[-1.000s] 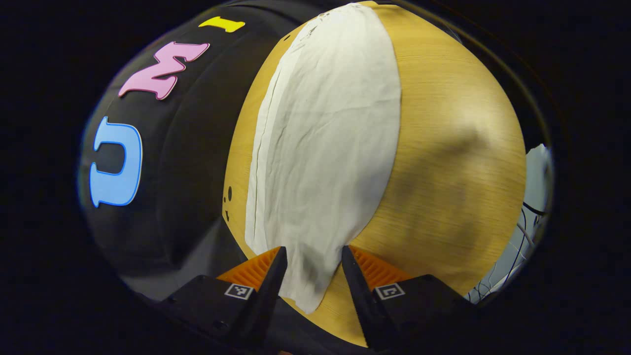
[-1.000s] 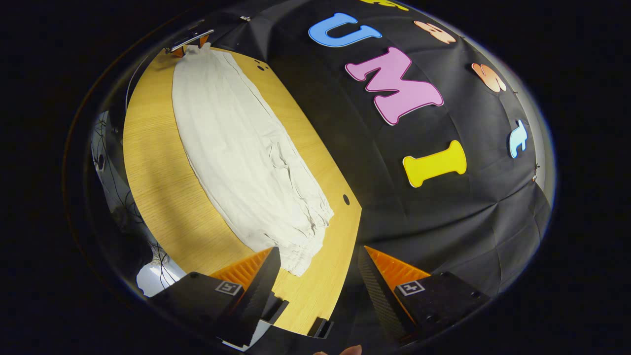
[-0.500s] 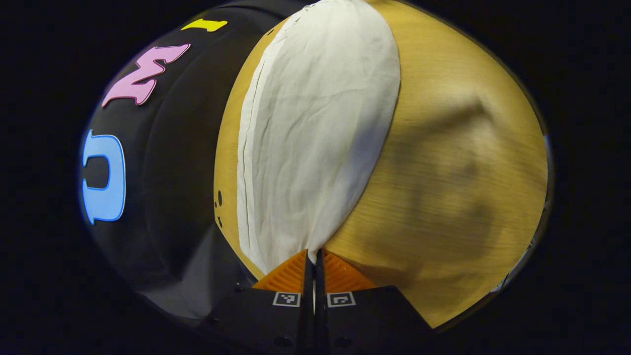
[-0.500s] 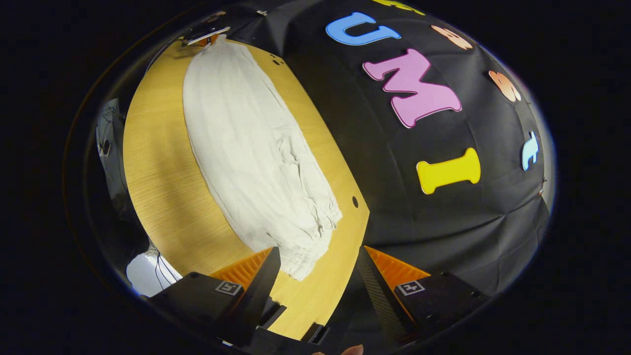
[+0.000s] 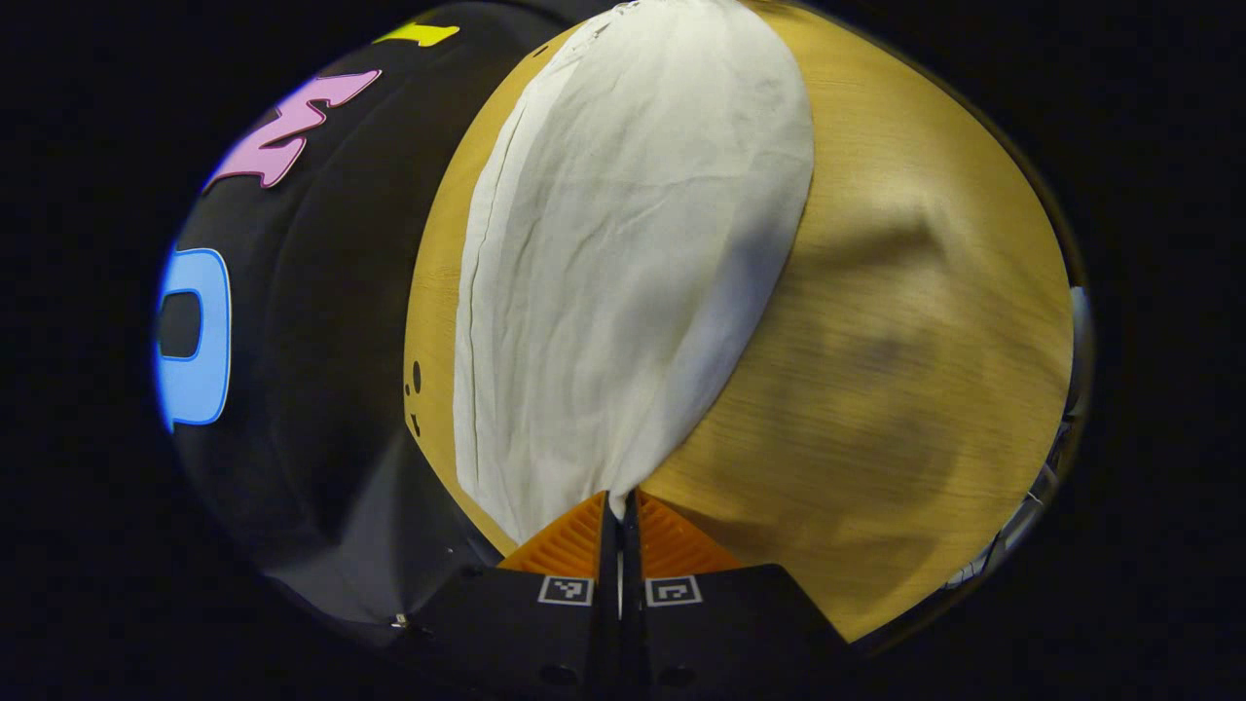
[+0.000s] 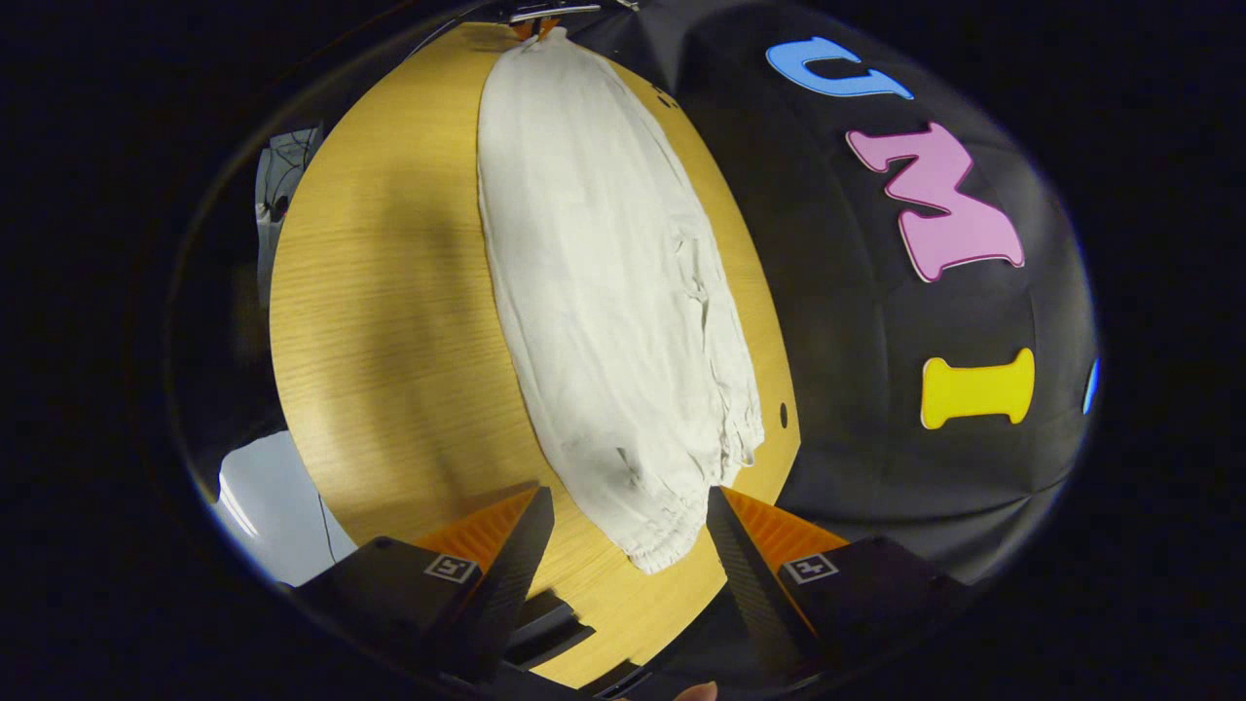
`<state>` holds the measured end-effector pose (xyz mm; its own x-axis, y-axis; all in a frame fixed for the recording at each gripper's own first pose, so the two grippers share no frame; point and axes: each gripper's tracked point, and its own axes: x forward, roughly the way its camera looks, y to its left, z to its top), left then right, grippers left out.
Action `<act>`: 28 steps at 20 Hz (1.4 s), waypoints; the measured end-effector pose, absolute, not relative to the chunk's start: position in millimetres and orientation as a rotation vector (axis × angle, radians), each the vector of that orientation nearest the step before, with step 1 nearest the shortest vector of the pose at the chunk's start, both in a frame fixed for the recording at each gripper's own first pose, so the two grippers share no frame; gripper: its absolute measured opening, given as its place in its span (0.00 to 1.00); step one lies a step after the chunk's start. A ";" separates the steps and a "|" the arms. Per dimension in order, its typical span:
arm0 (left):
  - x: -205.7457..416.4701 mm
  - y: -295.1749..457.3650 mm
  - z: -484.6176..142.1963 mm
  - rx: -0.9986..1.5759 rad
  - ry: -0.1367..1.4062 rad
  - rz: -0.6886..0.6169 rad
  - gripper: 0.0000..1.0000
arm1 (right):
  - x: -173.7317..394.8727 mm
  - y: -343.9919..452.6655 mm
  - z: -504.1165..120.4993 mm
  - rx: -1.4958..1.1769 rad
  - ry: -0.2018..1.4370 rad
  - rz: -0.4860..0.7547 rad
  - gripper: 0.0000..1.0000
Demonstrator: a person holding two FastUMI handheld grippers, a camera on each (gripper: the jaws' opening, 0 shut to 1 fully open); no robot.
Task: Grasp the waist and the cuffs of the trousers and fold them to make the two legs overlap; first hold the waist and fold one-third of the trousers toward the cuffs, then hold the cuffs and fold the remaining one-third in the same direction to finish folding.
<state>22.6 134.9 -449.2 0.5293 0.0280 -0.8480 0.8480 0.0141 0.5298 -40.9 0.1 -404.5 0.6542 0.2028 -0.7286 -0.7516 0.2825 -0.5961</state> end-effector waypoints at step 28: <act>57.3 129.5 -409.3 1.249 0.699 -0.498 0.05 | 85.6 14.8 -348.4 -0.993 0.554 0.520 0.05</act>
<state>57.3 129.5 -409.3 0.6968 0.0309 -0.7166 0.6874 0.2567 0.6794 85.6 14.8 -348.4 0.7470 0.1537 -0.6469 -0.6359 0.4491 -0.6276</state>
